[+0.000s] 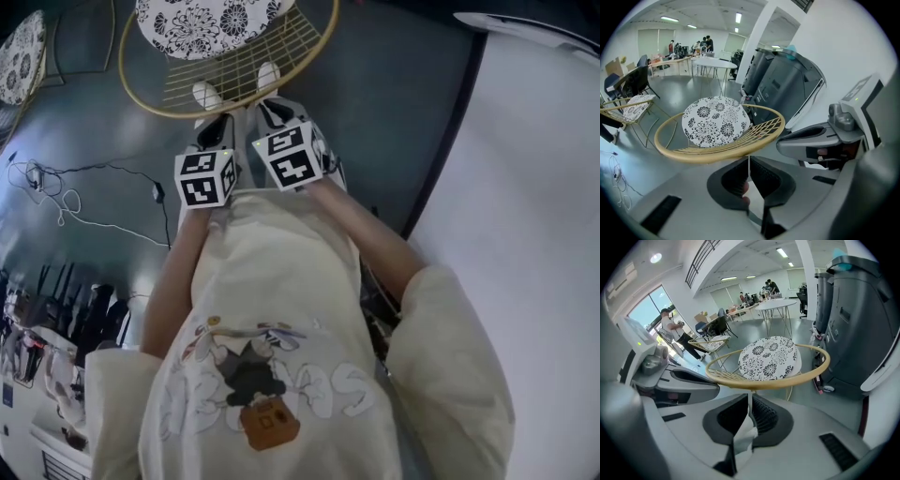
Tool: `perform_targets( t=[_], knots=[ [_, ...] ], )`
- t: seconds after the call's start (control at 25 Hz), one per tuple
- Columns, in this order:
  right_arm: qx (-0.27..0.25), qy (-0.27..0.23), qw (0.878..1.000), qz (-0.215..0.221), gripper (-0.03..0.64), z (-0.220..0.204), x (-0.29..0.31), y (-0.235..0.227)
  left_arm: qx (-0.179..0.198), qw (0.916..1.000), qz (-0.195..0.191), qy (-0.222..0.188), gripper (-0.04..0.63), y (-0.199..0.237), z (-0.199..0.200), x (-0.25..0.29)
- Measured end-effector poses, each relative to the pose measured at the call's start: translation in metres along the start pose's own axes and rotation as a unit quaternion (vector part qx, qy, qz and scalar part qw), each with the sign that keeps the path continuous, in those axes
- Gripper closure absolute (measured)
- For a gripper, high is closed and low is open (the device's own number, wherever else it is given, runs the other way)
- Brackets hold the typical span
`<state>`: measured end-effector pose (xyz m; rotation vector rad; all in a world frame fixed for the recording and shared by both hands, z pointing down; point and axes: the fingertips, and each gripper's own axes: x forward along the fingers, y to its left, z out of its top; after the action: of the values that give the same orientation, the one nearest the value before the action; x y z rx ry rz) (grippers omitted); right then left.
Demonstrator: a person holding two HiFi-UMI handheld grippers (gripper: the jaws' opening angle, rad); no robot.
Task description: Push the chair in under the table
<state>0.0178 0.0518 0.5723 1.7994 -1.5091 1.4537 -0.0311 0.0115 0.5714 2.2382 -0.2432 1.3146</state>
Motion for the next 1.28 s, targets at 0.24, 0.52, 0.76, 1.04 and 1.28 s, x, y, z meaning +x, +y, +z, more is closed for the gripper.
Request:
perform_targets(
  t=[0.24, 0.52, 0.76, 1.04, 1.28],
  knots=[
    [-0.009, 0.009, 1.0, -0.002, 0.606, 0.0019, 0.0093, -0.003, -0.029, 0.9993, 0.022, 0.0, 0.583, 0.0033, -0.0051, 0.0077],
    [0.011, 0.01, 1.0, -0.023, 0.606, 0.0047, 0.0051, -0.0067, -0.035, 0.9987, 0.034, -0.009, 0.583, 0.0015, -0.0015, 0.0051],
    [0.024, 0.003, 0.999, -0.03, 0.606, 0.001, 0.0091, -0.0076, -0.029, 0.9988, 0.039, -0.01, 0.584, 0.0035, -0.005, 0.0084],
    [0.024, 0.0, 1.0, -0.019, 0.606, -0.0014, 0.0103, -0.0056, -0.022, 0.9986, 0.045, -0.015, 0.583, 0.005, -0.0063, 0.0081],
    [0.027, -0.012, 0.999, -0.019, 0.606, 0.0018, 0.0092, -0.003, -0.017, 0.9984, 0.049, -0.022, 0.584, 0.0072, -0.0034, 0.0048]
  ],
)
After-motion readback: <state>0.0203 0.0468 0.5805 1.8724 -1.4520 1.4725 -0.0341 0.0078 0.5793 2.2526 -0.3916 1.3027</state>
